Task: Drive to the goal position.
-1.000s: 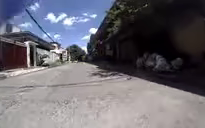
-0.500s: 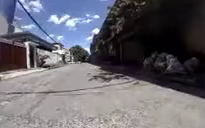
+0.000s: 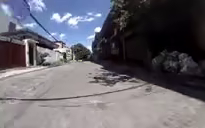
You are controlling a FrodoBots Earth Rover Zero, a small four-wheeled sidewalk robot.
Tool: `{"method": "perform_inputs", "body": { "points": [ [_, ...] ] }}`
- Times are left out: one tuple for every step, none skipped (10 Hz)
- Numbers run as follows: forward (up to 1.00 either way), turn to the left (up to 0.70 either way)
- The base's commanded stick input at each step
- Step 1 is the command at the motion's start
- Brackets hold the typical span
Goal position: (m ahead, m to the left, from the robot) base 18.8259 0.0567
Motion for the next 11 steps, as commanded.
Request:
{"method": "perform_inputs", "body": {
  "points": [
    [1.0,0.0],
    [1.0,0.12],
    [1.0,0.1],
    [1.0,0.06],
    [1.0,0.02],
    [1.0,0.01],
    [1.0,0.04],
    [1.0,0.0],
    [1.0,0.06],
    [1.0,0.22],
    [1.0,0.27]
  ]
}}
